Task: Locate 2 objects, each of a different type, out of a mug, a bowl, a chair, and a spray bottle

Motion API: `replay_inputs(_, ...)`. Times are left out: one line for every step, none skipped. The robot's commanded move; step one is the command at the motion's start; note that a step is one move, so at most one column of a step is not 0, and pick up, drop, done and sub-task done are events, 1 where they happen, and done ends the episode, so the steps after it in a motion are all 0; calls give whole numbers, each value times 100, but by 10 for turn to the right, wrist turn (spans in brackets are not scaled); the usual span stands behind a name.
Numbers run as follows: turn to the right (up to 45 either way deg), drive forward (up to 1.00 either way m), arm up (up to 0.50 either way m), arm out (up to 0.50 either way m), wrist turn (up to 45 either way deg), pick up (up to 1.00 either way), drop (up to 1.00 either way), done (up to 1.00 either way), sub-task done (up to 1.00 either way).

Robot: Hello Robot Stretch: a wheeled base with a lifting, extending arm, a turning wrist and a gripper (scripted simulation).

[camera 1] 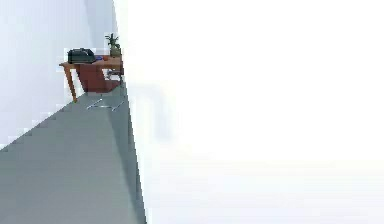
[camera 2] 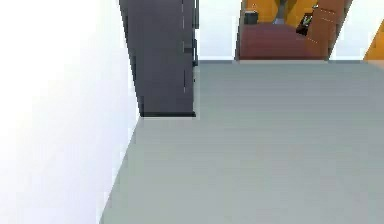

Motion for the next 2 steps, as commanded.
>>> replay_inputs(-450, 0, 0, 0, 0, 0, 0, 0, 0)
replay_inputs(-450, 0, 0, 0, 0, 0, 0, 0, 0)
